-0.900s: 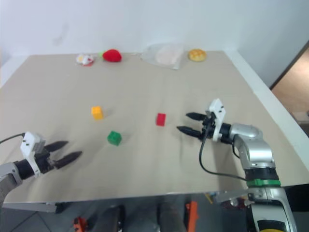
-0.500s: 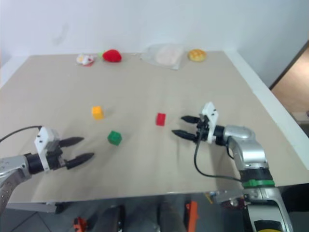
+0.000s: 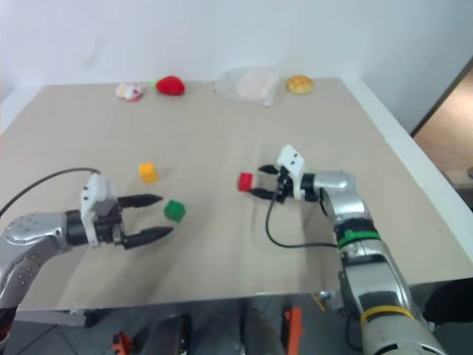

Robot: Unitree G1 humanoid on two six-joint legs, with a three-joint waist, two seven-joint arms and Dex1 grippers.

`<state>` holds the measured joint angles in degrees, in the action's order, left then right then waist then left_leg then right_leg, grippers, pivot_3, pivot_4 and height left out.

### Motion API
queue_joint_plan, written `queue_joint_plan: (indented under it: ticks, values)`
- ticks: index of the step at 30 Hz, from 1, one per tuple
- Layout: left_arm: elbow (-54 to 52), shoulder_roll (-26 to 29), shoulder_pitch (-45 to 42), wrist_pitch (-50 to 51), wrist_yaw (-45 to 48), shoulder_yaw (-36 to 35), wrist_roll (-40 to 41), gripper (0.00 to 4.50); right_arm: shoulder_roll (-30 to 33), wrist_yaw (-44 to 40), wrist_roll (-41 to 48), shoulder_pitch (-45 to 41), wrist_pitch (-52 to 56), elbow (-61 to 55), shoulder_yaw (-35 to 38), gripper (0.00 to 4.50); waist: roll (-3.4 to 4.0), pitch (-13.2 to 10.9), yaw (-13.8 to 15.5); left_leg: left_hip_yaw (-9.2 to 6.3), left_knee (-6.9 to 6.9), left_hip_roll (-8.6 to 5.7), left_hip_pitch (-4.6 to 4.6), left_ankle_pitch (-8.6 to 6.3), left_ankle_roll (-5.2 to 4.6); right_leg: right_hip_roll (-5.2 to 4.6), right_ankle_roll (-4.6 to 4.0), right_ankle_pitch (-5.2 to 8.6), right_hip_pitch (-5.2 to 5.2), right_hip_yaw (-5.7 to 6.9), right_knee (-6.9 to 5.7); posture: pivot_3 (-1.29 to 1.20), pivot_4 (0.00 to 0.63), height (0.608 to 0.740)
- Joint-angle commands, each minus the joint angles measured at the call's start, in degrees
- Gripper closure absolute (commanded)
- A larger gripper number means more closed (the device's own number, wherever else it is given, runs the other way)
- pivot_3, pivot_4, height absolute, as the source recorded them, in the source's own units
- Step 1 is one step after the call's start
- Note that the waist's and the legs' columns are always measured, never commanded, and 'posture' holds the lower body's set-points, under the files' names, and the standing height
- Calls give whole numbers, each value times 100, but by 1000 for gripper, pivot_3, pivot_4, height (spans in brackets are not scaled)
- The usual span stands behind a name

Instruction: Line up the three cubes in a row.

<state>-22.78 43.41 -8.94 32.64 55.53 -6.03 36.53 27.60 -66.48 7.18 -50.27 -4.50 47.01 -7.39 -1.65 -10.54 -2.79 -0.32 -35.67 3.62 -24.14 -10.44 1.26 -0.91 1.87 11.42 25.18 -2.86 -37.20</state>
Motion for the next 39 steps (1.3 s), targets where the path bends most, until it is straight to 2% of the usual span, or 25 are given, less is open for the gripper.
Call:
queue_joint_plan:
  ticks: [1, 6, 13, 14, 20, 21, 24, 30, 33, 39]
  values:
    - [-147, 29, -83, 8, -6, 34, 6, 17, -155, -187, -145, -344, -342, 533, -12, 567, 0, 0, 0, 0, 1, 0, 0, 0, 0, 0, 3, 0, 0, 0, 0, 0, 150, 740]
    - [-175, 3, 38, -41, -88, 28, -26, 17, -293, -381, -257, -477, -569, 913, -9, 567, 0, 0, 0, -1, 3, 0, 0, 0, 0, 0, 4, -1, 1, 0, 0, 0, 150, 740]
    - [-208, -108, 147, -81, -248, 34, -43, 17, -560, -92, -349, -689, -713, 1442, 129, 567, 0, 0, -4, 1, -1, 0, 6, 1, -1, 4, -7, -7, 0, -9, -2, 0, 150, 740]
    - [-214, -119, 161, -87, -257, 31, -47, 0, -581, -66, -326, -707, -679, 1475, 168, 1077, 0, 0, -2, 0, -1, 0, 6, 2, -1, 5, -8, -9, 0, -10, -2, 0, 150, 740]
    - [-180, -171, 228, -122, -312, -7, -63, 0, -531, -288, -245, -581, -655, 1355, 331, 3067, 0, 0, -1, 1, -3, 0, 6, 2, 0, 5, -7, -10, 0, -14, -3, 0, 150, 740]
    - [-139, -169, 247, -141, -315, -19, -86, 0, -481, -358, -235, -521, -632, 1280, 342, 3246, 0, 0, -1, 1, -3, 0, 6, 2, 0, 5, -6, -10, 0, -14, -3, 0, 150, 740]
    - [-41, -127, 342, -138, -238, -97, -50, 0, -314, -630, -212, -345, -450, 950, 308, 3243, 0, 0, 0, 0, -2, 0, 6, 2, 0, 6, -7, -9, 0, -14, -3, 0, 150, 740]
    - [394, 95, 376, -48, 45, -416, 84, 0, 227, -1918, 327, 542, 285, -901, 181, 3243, 1, 0, 6, 0, -3, 2, 6, 2, 0, 8, -7, -8, 1, -13, -5, 0, 150, 740]
    - [564, 94, 230, 48, 71, -534, 224, 0, 397, -2030, 273, 859, 313, -1406, 43, 3243, 1, 0, 5, 1, -4, 1, 9, 2, 0, 7, -7, -8, 1, -13, -7, 0, 150, 740]
    - [624, 116, 103, 152, 130, -471, 302, 0, 495, -2215, 314, 989, 390, -1652, -111, 3243, 1, 0, -2, 1, -19, 1, 15, 3, 0, 12, -5, -20, 0, -21, -7, 0, 150, 740]
